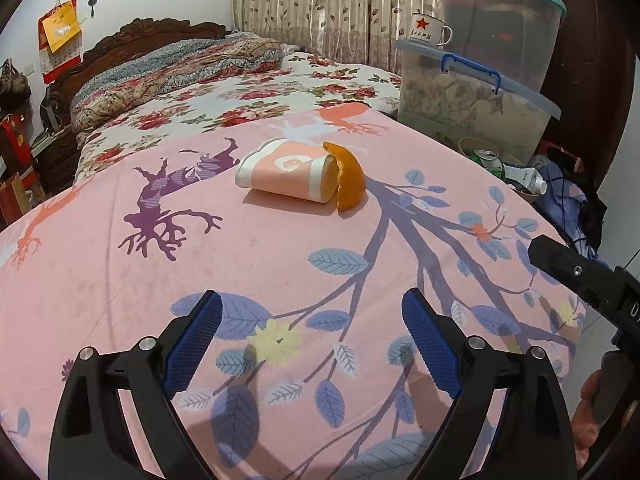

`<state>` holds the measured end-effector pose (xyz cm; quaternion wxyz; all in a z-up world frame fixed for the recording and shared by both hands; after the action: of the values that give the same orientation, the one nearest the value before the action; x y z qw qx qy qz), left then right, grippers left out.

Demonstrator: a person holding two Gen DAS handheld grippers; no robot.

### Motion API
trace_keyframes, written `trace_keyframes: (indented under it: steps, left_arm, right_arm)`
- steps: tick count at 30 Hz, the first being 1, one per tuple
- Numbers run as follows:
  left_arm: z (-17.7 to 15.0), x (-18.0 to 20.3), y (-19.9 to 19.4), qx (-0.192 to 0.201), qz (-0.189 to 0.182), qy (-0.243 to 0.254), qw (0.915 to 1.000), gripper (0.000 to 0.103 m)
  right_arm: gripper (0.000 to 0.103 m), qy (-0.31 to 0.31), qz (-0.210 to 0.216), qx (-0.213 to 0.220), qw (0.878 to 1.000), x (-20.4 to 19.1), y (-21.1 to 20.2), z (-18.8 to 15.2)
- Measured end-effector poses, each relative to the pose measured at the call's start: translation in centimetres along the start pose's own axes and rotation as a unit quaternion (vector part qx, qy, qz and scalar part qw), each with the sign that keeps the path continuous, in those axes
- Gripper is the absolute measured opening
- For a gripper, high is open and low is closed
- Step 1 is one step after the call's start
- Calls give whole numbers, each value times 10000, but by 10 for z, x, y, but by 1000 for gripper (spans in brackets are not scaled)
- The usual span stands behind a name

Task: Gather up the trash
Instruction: 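Move both open tools back toward the pink-and-orange cup on the bedspread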

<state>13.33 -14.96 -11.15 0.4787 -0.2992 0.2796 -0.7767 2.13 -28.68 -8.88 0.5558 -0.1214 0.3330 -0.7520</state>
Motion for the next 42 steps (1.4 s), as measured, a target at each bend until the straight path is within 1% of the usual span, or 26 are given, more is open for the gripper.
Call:
trace_keyframes:
  steps: [3,6,8,14,20,26,29,31,37,42]
  left_arm:
    - [-4,-4,6,-59,49,-31,10000,87]
    - [-3,-7,7,-86,20,-115,9999,88]
    - [-2,-9,9,-96,11,-159,9998,93]
    - [-4,-11,12,-185,-6,-232,9996,94]
    - [-6,-13,14,-251,3,-264,9993,94]
    - [-10,-20,21,-495,33,-421,9979,94]
    - [-14,-25,28,-733,6,-590,9956,94]
    - [-13,-27,28,-747,-35,-643,9951,94]
    - [-15,-25,28,-782,32,-543,9955,94]
    - [-20,-22,31,-896,161,-275,9955,94]
  right_arm:
    - [93,-8,-10,-47,10000,0,3,-1]
    - [93,-20,4,-138,9999,-1,8,-4]
    - [93,-16,25,-206,9998,-2,12,-7]
    - [93,111,48,-453,9989,1,23,-18]
    - [94,269,51,-603,9978,6,29,-25]
    - [98,262,41,-575,9980,4,31,-24]
    - [99,292,61,-554,9980,4,32,-24]
    - [99,292,56,-541,9981,4,31,-23]
    - [100,363,82,-452,9983,5,30,-23]
    - [100,245,29,-468,9986,4,29,-25]
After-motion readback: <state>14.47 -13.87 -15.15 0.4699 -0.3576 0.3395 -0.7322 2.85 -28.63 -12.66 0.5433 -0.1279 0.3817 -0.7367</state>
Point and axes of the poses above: each gripper's, at about its wrist camera, not at the fingertips, and y roughly the way its jaws point, x to its right, z to its top, the point moved 10 cm from there along y, roughly the way its jaws point, and after that the axes turned 14 degrees about -y, right-handed, at the moved point
